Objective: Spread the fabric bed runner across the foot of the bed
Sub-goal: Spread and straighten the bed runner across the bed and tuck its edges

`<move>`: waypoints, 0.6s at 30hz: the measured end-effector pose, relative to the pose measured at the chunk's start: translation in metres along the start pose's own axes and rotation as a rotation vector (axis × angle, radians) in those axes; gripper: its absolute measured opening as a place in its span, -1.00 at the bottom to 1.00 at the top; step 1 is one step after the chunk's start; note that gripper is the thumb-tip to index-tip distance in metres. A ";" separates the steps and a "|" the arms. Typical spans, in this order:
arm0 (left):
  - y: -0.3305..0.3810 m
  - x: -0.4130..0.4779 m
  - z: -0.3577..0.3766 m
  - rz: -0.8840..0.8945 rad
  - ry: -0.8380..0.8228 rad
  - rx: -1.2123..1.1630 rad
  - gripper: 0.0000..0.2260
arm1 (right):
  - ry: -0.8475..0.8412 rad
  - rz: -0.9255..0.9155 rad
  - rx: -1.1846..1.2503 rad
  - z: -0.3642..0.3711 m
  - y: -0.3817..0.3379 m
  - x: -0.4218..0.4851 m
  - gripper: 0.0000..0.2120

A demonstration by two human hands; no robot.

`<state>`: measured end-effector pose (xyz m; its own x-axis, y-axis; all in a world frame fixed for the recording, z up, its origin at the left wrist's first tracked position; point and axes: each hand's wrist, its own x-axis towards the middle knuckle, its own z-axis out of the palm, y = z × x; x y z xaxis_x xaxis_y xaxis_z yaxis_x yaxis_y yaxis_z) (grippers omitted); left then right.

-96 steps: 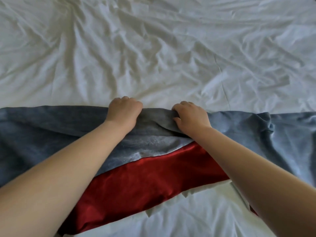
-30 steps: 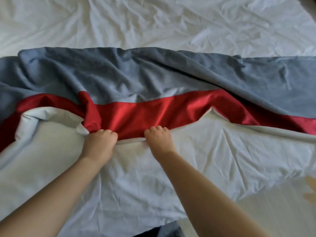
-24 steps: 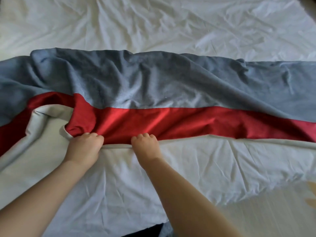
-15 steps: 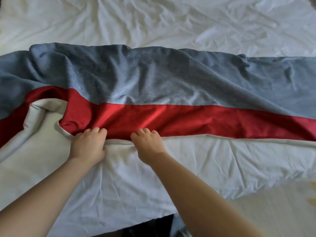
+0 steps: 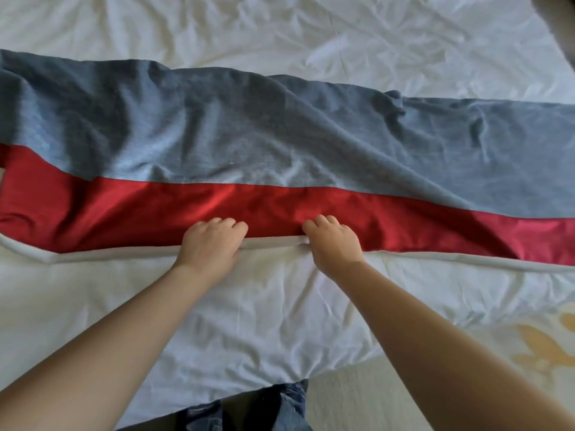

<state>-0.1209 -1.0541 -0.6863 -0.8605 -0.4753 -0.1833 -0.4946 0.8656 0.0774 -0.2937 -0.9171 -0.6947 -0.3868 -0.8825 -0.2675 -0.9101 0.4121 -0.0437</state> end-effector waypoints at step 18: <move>0.033 -0.037 0.016 -0.228 -0.148 0.031 -0.83 | -0.021 -0.088 0.084 0.019 -0.010 -0.039 -0.74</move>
<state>-0.1033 -1.0055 -0.6924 -0.6989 -0.6327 -0.3336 -0.6678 0.7442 -0.0124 -0.2667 -0.8832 -0.7018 -0.3022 -0.9115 -0.2788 -0.9242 0.3518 -0.1484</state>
